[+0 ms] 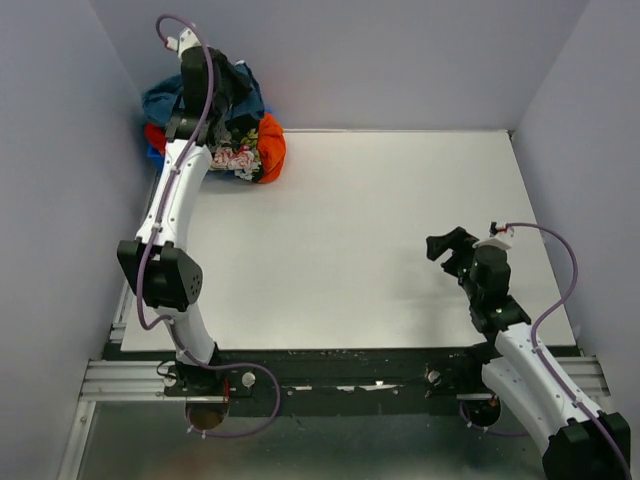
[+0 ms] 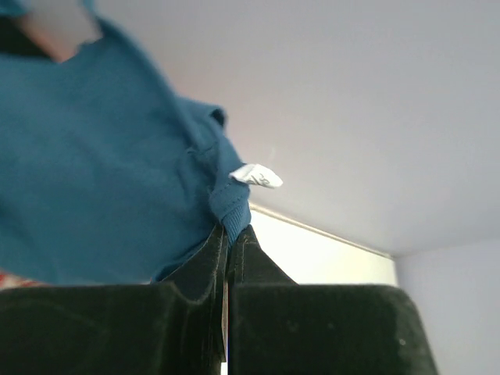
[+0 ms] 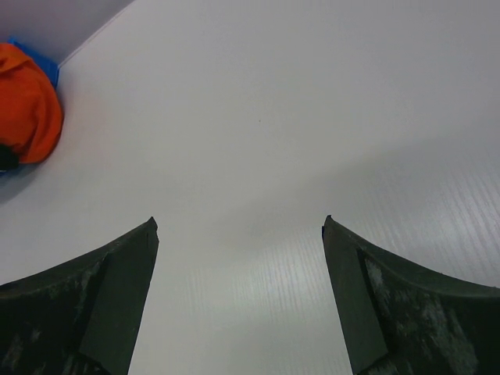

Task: Fold and stack the t-shirts
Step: Grab crumpled tshirt from bin with the left arm, then move the tshirt to the center of the board

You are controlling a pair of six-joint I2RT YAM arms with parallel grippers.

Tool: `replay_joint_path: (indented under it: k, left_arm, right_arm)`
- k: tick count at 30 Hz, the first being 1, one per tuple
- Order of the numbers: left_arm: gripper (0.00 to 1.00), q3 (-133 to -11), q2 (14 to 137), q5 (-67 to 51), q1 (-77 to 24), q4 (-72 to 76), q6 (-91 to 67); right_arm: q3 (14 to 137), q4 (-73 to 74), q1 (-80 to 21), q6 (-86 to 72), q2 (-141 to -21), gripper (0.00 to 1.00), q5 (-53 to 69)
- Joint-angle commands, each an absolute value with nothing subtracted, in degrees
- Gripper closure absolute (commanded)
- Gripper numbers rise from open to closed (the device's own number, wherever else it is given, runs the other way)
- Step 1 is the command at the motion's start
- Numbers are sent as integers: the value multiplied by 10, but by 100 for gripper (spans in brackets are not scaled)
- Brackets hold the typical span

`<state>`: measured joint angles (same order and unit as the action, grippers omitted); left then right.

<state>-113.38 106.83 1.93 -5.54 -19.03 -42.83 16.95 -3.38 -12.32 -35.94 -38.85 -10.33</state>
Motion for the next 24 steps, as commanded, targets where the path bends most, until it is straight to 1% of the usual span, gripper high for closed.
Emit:
replay_joint_path:
  k: [1,5,9,10,12,13,15,18,19,20,23,24]
  left_arm:
    - [100,-1203,994,15,-178,-188,-382]
    - [100,-1307,1002,-31,-285,-223,-374]
    - [100,-1429,1014,-33,-398,-217,-331]
    - [100,-1443,1009,-32,-414,-205,-325]
    - [100,-1430,985,-17,-431,-175,-305]
    - [100,-1408,967,-5,-431,-162,-299]
    - [100,-1330,920,63,-431,-149,-274]
    - [100,-1160,841,159,-429,-135,-245]
    - [100,-1089,811,182,-429,-121,-241]
    - [100,-992,780,212,-428,-106,-241]
    - [100,-781,712,279,-419,-42,-264]
    - [100,-728,695,291,-414,-24,-273]
  right_arm:
    - [163,-41,-125,-352,-375,7,-108]
    - [163,-33,-125,-349,-365,7,-116]
    - [162,-26,-125,-345,-351,7,-127]
    - [162,-23,-125,-346,-347,7,-129]
    - [162,-18,-125,-345,-340,7,-136]
    - [162,-15,-125,-345,-335,7,-141]
    - [162,-11,-125,-345,-329,7,-146]
    - [161,-5,-125,-345,-315,7,-149]
    - [160,-4,-125,-345,-310,7,-147]
    - [158,-4,-125,-343,-305,7,-144]
    - [151,-5,-125,-342,-294,7,-144]
    - [150,-6,-125,-339,-293,7,-137]
